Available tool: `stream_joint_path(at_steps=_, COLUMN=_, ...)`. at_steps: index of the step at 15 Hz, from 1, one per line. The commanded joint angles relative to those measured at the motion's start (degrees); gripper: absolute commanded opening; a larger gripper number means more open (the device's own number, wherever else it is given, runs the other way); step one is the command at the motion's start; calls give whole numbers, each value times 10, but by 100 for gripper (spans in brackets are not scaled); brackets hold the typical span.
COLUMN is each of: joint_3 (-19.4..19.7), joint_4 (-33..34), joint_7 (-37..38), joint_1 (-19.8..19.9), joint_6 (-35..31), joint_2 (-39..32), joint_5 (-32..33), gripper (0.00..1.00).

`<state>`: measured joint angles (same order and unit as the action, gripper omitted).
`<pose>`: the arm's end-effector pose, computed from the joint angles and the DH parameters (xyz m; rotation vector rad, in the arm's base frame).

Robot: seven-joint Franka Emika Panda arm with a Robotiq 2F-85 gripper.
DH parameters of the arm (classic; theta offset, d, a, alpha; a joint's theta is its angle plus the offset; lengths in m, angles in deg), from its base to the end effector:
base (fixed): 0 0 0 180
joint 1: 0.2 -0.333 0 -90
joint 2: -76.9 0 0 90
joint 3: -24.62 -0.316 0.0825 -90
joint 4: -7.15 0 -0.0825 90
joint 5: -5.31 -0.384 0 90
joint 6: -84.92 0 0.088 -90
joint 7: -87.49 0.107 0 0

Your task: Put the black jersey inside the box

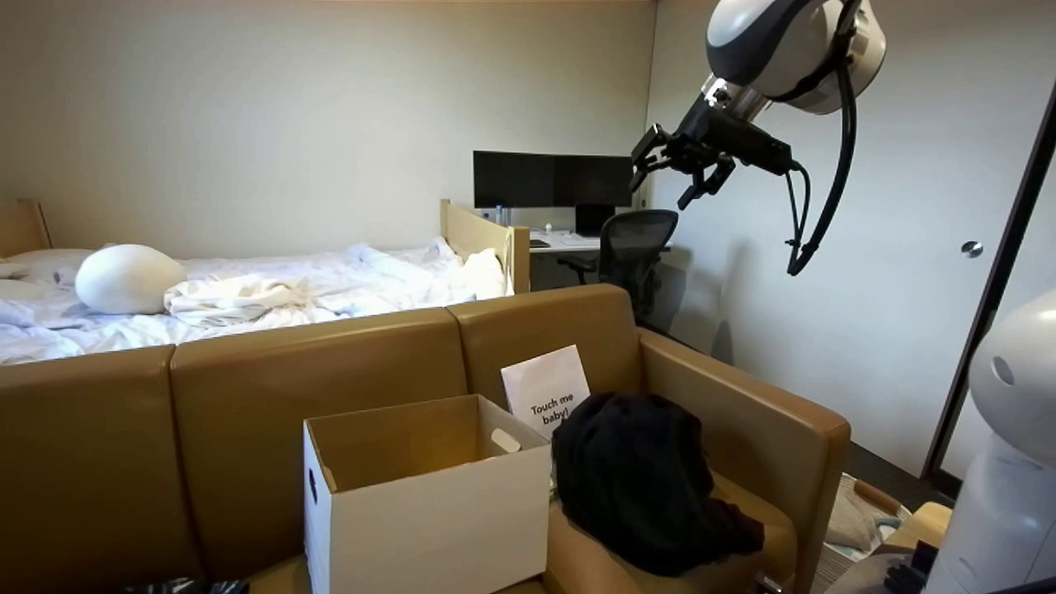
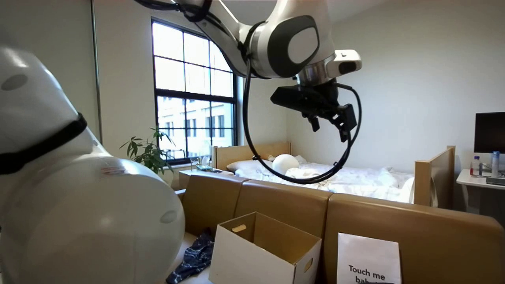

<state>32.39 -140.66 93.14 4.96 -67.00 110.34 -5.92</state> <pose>0.4016 -0.1029 0.5245 -2.7273 0.6523 -0.9538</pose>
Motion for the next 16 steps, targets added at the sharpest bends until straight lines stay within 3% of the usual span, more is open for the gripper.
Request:
stream_joint_path(at_steps=1, joint_3=63, joint_4=73, joint_7=-50, joint_1=-11, joint_6=-14, joint_2=-92, joint_5=-23, gripper=100)
stream_joint_path(at_steps=5, joint_3=121, joint_4=154, joint_7=-106, joint_1=-25, joint_6=10, joint_2=-196, joint_5=-66, gripper=100)
stream_joint_path(at_steps=9, joint_3=116, joint_4=191, joint_7=-142, joint_1=-3, joint_6=58, joint_2=-275, joint_5=-61, gripper=100)
stream_joint_path(at_steps=10, joint_3=100, joint_4=167, joint_7=-112, joint_1=7, joint_6=31, joint_2=-244, joint_5=-53, gripper=100)
stream_joint_path(at_steps=14, joint_3=96, joint_4=185, joint_7=-115, joint_1=11, joint_6=42, joint_2=-281, joint_5=-51, gripper=100)
stream_joint_path(at_steps=16, joint_3=78, joint_4=122, joint_7=-132, joint_1=4, joint_6=-12, joint_2=-208, joint_5=-62, gripper=100)
